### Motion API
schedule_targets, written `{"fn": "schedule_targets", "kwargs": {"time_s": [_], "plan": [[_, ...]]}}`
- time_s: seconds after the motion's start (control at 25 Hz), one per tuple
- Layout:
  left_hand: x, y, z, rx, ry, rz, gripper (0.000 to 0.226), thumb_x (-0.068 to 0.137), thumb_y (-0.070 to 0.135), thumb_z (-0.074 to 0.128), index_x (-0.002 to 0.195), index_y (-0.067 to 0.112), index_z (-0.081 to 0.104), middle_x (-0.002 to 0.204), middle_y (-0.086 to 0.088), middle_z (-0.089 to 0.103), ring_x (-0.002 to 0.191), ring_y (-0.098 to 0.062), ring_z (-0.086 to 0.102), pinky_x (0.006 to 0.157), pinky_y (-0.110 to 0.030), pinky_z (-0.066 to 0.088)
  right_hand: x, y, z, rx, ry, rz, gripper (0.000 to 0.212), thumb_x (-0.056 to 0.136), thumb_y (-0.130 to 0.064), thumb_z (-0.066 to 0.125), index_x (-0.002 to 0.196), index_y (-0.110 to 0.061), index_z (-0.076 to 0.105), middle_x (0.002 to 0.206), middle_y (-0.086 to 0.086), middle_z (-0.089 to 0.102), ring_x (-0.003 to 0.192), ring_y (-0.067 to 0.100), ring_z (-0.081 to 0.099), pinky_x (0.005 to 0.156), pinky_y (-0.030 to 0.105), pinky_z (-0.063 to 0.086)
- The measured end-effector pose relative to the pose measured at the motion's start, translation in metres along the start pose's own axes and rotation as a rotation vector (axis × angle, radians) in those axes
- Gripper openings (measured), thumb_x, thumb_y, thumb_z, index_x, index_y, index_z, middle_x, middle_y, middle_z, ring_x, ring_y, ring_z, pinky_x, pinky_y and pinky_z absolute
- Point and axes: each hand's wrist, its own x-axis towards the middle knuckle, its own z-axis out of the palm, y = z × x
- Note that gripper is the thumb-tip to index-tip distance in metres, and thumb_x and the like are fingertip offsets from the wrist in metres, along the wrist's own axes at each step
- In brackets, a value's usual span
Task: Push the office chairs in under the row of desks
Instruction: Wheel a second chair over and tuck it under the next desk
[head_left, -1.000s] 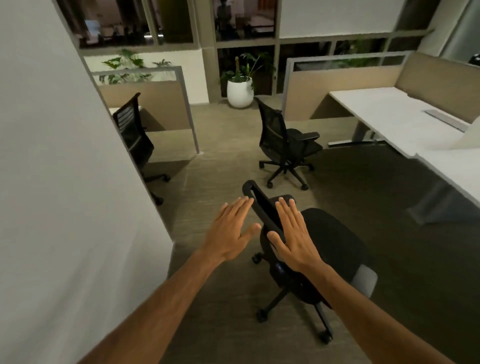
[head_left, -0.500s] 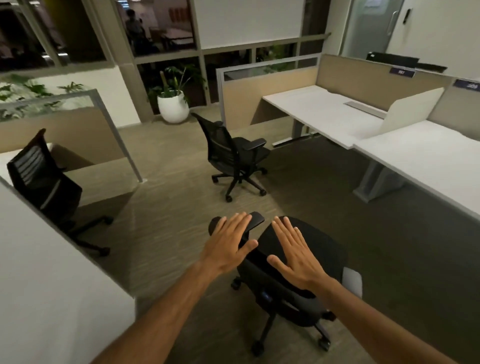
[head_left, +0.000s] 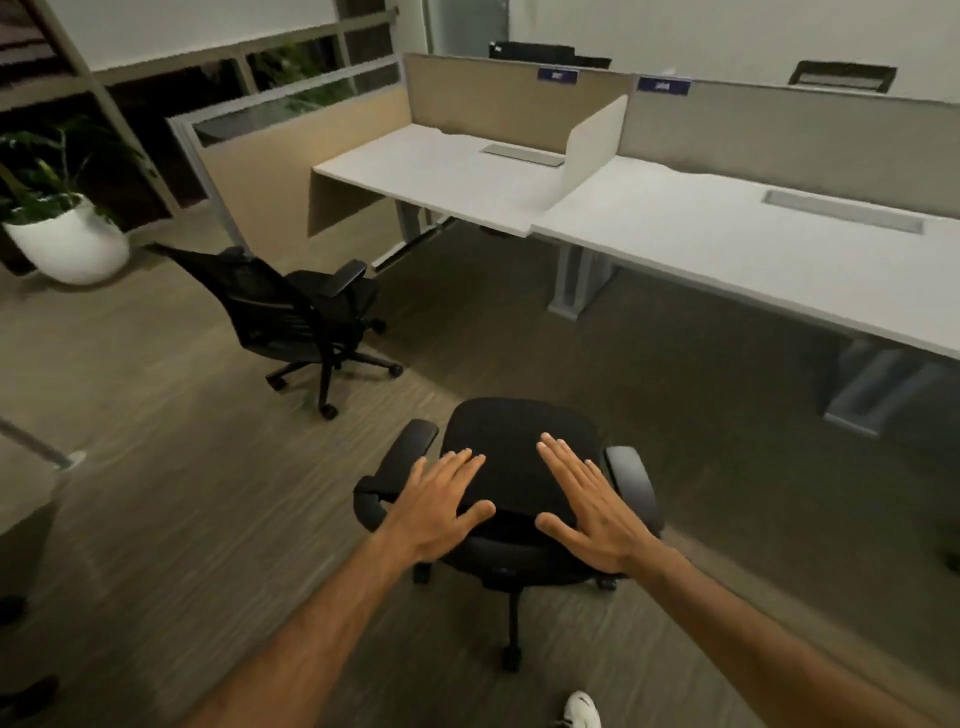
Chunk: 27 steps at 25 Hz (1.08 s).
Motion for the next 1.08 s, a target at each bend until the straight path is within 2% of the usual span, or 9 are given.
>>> {"fn": "schedule_targets", "kwargs": {"time_s": [0.16, 0.28, 0.4, 0.48, 0.6, 0.76, 1.08], "plan": [[-0.012, -0.034, 0.012, 0.068, -0.11, 0.125, 0.085, 0.095, 0.078, 0.024, 0.163, 0.031, 0.005, 0.171, 0.002, 0.01, 0.157, -0.017, 0.004, 0.126, -0.054, 0.0, -0.021, -0.014, 0.028, -0.107, -0.025, 0.124, 0.085, 0.097, -0.076, 0.037, 0.159, -0.045, -0.011, 0.168, -0.022, -0.017, 0.154, 0.004, -0.015, 0.125, 0.046, 0.001], [-0.016, -0.05, 0.018, 0.096, -0.09, 0.216, 0.091, 0.089, 0.086, 0.017, 0.162, 0.035, -0.001, 0.171, 0.002, 0.012, 0.157, -0.019, 0.006, 0.125, -0.057, 0.001, -0.023, -0.022, 0.041, -0.3, -0.093, 0.191, 0.083, 0.094, -0.082, 0.026, 0.159, -0.045, -0.01, 0.169, -0.018, -0.016, 0.155, 0.006, -0.017, 0.127, 0.051, 0.002], [-0.021, -0.055, 0.019, 0.123, -0.116, 0.265, 0.091, 0.086, 0.09, 0.018, 0.161, 0.04, 0.003, 0.17, 0.002, 0.018, 0.156, -0.023, 0.014, 0.123, -0.06, 0.005, -0.026, -0.035, 0.05, -0.419, -0.183, 0.263, 0.087, 0.089, -0.089, 0.016, 0.16, -0.044, -0.005, 0.172, -0.01, -0.002, 0.158, 0.018, 0.003, 0.126, 0.055, 0.01], [-0.018, -0.059, 0.015, 0.146, -0.114, 0.306, 0.093, 0.084, 0.093, 0.02, 0.16, 0.041, 0.006, 0.167, 0.001, 0.025, 0.152, -0.023, 0.023, 0.122, -0.06, 0.012, -0.026, -0.042, 0.053, -0.46, -0.186, 0.295, 0.092, 0.085, -0.092, 0.014, 0.161, -0.043, -0.001, 0.171, -0.005, 0.013, 0.155, 0.022, 0.02, 0.123, 0.054, 0.017], [-0.014, -0.07, 0.014, 0.136, -0.094, 0.333, 0.094, 0.082, 0.094, 0.022, 0.16, 0.042, 0.011, 0.161, 0.001, 0.036, 0.146, -0.021, 0.033, 0.119, -0.057, 0.023, -0.019, -0.049, 0.058, -0.502, -0.169, 0.31, 0.095, 0.084, -0.094, 0.014, 0.162, -0.04, 0.005, 0.165, 0.0, 0.031, 0.148, 0.024, 0.033, 0.116, 0.051, 0.029], [-0.008, -0.087, 0.012, 0.159, -0.102, 0.369, 0.094, 0.082, 0.095, 0.022, 0.159, 0.042, 0.015, 0.159, 0.001, 0.04, 0.144, -0.021, 0.038, 0.117, -0.056, 0.027, -0.013, -0.058, 0.075, -0.529, -0.135, 0.336, 0.096, 0.085, -0.093, 0.013, 0.162, -0.035, 0.011, 0.16, 0.002, 0.04, 0.142, 0.026, 0.041, 0.11, 0.049, 0.036], [0.009, -0.095, 0.005, 0.165, -0.103, 0.405, 0.095, 0.082, 0.096, 0.022, 0.159, 0.041, 0.017, 0.158, 0.0, 0.041, 0.143, -0.022, 0.039, 0.117, -0.055, 0.028, 0.0, -0.055, 0.077, -0.512, -0.059, 0.382, 0.1, 0.082, -0.096, 0.016, 0.159, -0.032, 0.027, 0.154, 0.0, 0.048, 0.136, 0.024, 0.048, 0.108, 0.047, 0.041]]}}
